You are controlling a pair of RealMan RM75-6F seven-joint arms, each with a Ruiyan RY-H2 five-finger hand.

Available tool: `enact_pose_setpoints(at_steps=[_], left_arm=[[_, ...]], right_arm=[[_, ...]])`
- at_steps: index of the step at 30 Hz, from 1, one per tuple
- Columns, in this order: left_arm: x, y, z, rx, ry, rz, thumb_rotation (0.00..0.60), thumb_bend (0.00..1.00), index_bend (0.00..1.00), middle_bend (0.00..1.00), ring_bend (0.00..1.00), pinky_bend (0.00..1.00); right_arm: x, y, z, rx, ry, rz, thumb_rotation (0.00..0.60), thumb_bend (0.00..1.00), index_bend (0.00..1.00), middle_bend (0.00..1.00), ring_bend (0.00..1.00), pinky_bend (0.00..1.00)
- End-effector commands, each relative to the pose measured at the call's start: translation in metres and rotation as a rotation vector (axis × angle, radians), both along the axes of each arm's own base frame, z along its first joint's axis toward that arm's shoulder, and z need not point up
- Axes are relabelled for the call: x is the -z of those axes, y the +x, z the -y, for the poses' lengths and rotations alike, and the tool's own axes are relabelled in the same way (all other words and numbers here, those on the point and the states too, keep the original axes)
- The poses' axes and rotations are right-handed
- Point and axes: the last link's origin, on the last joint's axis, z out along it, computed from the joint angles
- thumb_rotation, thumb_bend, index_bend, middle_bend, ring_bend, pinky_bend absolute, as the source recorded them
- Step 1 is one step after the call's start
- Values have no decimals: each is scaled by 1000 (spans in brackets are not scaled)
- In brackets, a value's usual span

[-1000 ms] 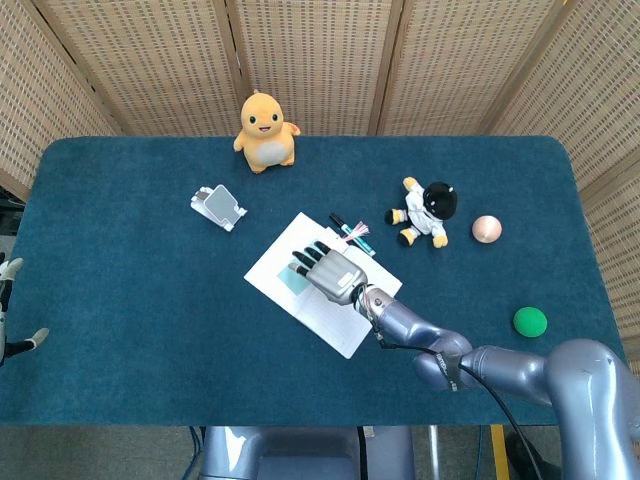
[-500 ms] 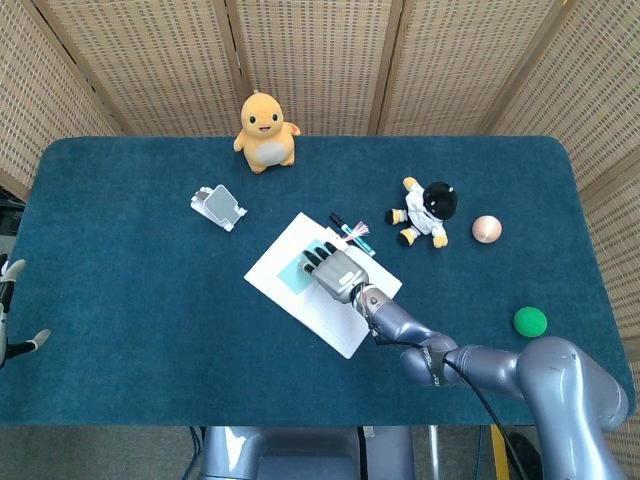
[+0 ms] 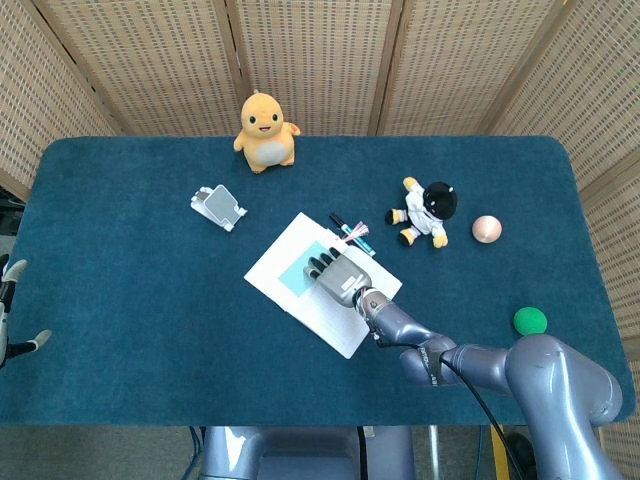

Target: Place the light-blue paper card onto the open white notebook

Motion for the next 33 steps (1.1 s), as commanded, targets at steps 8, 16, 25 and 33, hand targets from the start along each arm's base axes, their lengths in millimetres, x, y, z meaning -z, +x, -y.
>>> enact_pose_setpoints(at_steps=[8, 16, 25, 33], left_arm=[[0, 0, 1, 1, 0, 0, 600, 0, 0, 0, 0, 0], [0, 0, 1, 0, 0, 0, 600, 0, 0, 0, 0, 0], [0, 0, 0, -1, -3, 2, 600, 0, 0, 0, 0, 0], [0, 0, 1, -1, -7, 3, 600, 0, 0, 0, 0, 0]], right_arm=[[-1, -1, -6, -26, 8, -20, 600, 1000, 0, 0, 0, 57], [-1, -2, -8, -45, 13, -30, 600, 1000, 0, 0, 0, 57], [-2, -7, -4, -42, 1, -44, 600, 1000, 0, 0, 0, 57], [-5, -12, -3, -33, -1, -47, 600, 1000, 0, 0, 0, 57]])
